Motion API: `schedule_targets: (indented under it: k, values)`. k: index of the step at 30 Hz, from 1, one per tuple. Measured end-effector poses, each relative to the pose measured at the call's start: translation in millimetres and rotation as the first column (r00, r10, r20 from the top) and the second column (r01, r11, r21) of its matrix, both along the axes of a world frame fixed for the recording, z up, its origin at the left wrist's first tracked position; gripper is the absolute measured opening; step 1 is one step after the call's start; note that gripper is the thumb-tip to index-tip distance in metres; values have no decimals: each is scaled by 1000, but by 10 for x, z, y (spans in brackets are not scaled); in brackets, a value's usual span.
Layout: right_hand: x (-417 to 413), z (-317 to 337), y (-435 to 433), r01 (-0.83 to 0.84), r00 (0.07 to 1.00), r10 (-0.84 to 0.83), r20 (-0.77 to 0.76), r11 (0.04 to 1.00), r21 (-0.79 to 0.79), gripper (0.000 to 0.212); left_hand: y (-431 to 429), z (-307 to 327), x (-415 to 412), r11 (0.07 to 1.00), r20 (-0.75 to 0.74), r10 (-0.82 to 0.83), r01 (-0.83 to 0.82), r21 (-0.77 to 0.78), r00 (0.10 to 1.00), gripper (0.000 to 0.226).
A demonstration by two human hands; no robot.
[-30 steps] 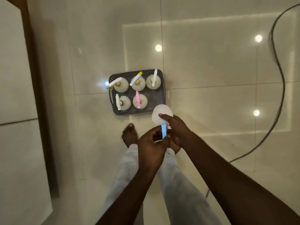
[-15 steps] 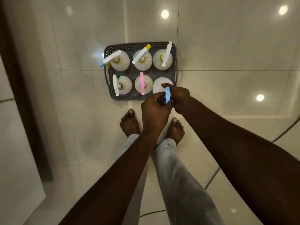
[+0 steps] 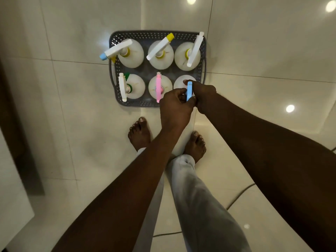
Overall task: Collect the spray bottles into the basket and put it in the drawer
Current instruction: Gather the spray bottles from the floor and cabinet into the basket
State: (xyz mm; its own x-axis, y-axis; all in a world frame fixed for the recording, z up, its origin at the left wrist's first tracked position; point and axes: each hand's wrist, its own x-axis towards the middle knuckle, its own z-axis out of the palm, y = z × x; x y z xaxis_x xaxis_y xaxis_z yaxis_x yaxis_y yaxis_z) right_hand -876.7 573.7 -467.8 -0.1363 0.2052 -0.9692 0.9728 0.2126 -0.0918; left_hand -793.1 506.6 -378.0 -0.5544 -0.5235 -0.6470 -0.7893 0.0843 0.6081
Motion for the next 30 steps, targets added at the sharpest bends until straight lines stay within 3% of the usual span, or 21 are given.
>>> schedule_targets:
  k: [12, 16, 18, 22, 26, 30]
  values:
    - [-82, 126, 1, 29, 999, -29, 26, 999, -30, 60, -59, 190, -54, 1000, 46, 8, -8, -9, 999, 47]
    - [-76, 291, 175, 67, 998, -67, 9, 995, -70, 64, -235, 489, 170, 996, -34, -29, 27, -83, 999, 34]
    - [-78, 346, 268, 54, 998, -55, -32, 998, -23, 59, -389, 620, 365, 993, -66, -37, 29, -116, 997, 29]
    - [-122, 395, 456, -147, 980, 160, -121, 983, 110, 39, -852, 649, 816, 970, -12, -50, 46, -238, 999, 23]
    - [-188, 335, 599, -145, 951, 175, -255, 980, 134, 22, -1496, 418, 1142, 936, 93, -26, 57, -347, 995, 21]
    - [-277, 181, 564, -169, 916, 212, -340, 974, 150, 17, -2051, -6, 1080, 950, 135, 25, 19, -312, 990, 27]
